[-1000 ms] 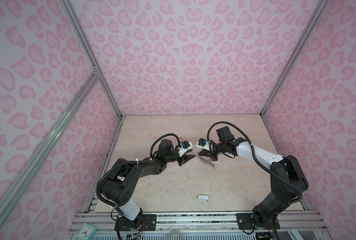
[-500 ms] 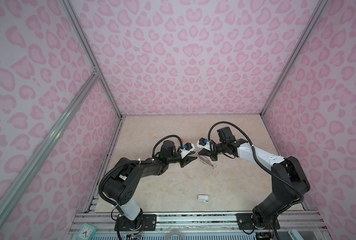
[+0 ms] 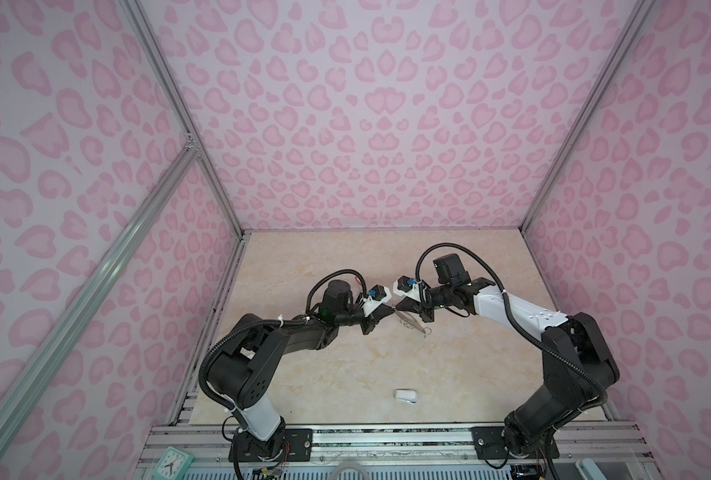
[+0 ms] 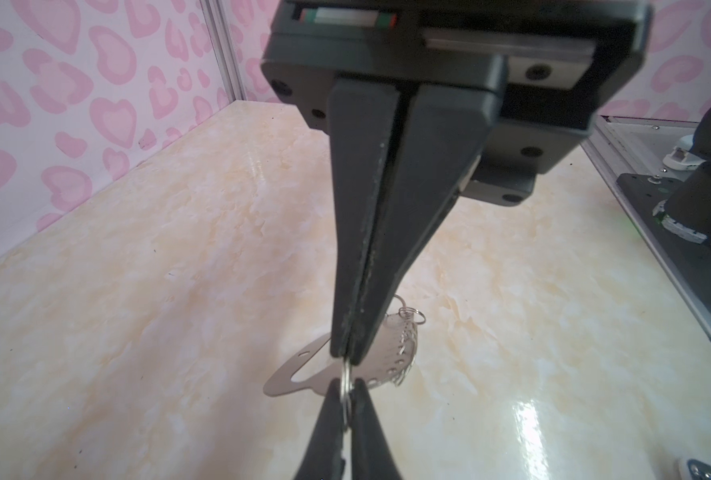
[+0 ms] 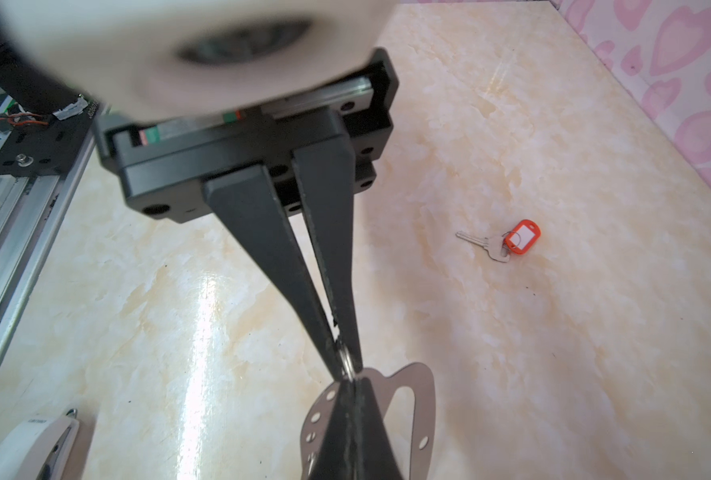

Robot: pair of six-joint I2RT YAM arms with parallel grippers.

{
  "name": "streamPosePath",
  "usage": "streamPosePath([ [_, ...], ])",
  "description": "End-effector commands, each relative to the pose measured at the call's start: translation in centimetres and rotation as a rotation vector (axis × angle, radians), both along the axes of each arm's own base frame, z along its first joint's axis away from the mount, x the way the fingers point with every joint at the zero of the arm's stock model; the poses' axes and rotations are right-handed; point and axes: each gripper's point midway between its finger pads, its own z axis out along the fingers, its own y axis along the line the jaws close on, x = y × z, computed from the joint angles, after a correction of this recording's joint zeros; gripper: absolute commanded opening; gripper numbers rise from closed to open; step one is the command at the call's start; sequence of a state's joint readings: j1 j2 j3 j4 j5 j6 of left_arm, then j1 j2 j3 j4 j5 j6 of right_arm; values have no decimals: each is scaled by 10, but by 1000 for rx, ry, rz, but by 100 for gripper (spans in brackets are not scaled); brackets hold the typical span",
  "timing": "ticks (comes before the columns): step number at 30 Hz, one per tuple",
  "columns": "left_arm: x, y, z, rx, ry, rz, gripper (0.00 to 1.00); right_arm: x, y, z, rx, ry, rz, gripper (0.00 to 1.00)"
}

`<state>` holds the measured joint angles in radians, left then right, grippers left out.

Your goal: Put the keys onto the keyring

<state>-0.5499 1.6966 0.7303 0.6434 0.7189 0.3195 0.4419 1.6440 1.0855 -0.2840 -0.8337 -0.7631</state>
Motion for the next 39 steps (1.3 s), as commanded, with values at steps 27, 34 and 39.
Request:
streamPosePath([
  [27,-13,3,42,92,-239,-122,4,-9,-6,26,34,-248,-13,23],
  [34,-19,5,42,121,-245,-156,4,-10,1,31,59,-268,-14,21],
  [39,-20,4,43,115,-242,-164,4,-9,2,34,75,-275,-20,17],
])
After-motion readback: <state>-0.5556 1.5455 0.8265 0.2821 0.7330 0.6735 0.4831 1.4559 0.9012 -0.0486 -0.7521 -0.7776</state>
